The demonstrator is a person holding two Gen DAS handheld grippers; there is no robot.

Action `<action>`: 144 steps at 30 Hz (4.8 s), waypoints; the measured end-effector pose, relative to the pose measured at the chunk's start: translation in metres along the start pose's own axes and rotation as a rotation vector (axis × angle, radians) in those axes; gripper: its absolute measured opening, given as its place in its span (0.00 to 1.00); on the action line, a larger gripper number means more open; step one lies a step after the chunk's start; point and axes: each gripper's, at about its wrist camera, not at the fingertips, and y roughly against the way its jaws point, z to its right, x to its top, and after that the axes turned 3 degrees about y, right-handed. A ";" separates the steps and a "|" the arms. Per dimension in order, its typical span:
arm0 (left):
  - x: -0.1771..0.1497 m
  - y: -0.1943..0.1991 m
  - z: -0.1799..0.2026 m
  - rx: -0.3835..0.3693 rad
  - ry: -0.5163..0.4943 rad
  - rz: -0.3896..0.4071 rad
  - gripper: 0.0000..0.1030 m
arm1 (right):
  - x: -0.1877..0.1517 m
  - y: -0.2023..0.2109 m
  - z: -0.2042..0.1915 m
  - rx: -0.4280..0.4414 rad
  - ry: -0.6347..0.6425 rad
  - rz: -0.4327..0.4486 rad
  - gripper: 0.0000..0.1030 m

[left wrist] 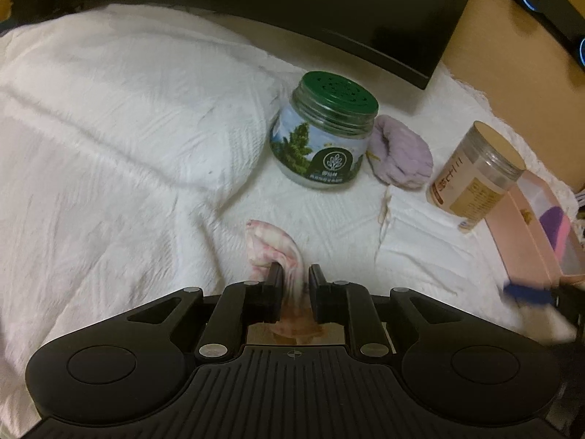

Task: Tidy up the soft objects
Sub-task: 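Reach the left gripper to the pink fabric item and grasp it, then grasp the white folded wipe with the right gripper while the left holds the fabric, then carry the pink fabric and white wipe toward the pink box, then lower both items into the pink box and open both grippers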

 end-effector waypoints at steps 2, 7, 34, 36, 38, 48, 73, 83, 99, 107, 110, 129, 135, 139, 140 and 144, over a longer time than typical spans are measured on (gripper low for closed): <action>-0.003 0.007 -0.005 0.011 -0.002 -0.003 0.17 | 0.016 0.000 -0.006 0.004 0.029 0.046 0.78; -0.007 0.013 -0.022 -0.009 0.035 -0.026 0.17 | 0.050 -0.032 -0.018 0.012 0.041 0.043 0.78; -0.010 0.013 -0.021 -0.041 0.033 -0.037 0.17 | 0.057 -0.006 -0.044 0.088 0.040 0.016 0.18; -0.010 0.014 -0.020 -0.039 0.026 -0.040 0.17 | 0.051 0.002 -0.044 0.081 0.049 0.017 0.18; -0.011 0.014 -0.017 -0.023 0.017 -0.032 0.17 | 0.044 0.009 -0.040 0.068 0.050 0.015 0.18; -0.026 0.024 0.020 -0.086 -0.094 -0.076 0.14 | 0.014 0.055 -0.002 0.000 0.011 0.030 0.18; 0.028 0.043 0.252 -0.550 -0.460 0.002 0.13 | 0.014 0.187 0.143 -0.275 -0.247 0.215 0.18; 0.052 0.006 0.284 -0.529 -0.477 -0.045 0.14 | 0.067 0.178 0.200 -0.215 -0.391 0.265 0.18; 0.041 -0.119 0.313 -0.420 -0.517 -0.367 0.31 | 0.035 0.033 0.253 -0.219 -0.462 0.012 0.18; 0.041 -0.112 0.321 -0.377 -0.564 -0.330 0.42 | 0.052 0.013 0.249 -0.173 -0.454 0.012 0.19; 0.038 -0.101 0.321 -0.353 -0.604 -0.292 0.39 | 0.062 0.009 0.240 -0.150 -0.417 0.009 0.19; 0.060 -0.039 0.265 -0.405 -0.389 -0.116 0.38 | 0.045 0.056 0.246 -0.139 -0.500 -0.043 0.48; 0.067 -0.013 0.241 -0.378 -0.338 -0.011 0.38 | 0.046 0.078 0.236 -0.143 -0.520 0.015 0.50; 0.068 -0.007 0.213 -0.330 -0.294 0.007 0.38 | 0.050 0.083 0.214 -0.215 -0.439 0.010 0.50; 0.068 -0.006 0.204 -0.316 -0.287 0.014 0.38 | 0.051 0.085 0.207 -0.242 -0.415 0.019 0.50; 0.089 0.004 0.159 -0.245 -0.263 0.062 0.38 | 0.062 0.099 0.181 -0.330 -0.345 0.116 0.50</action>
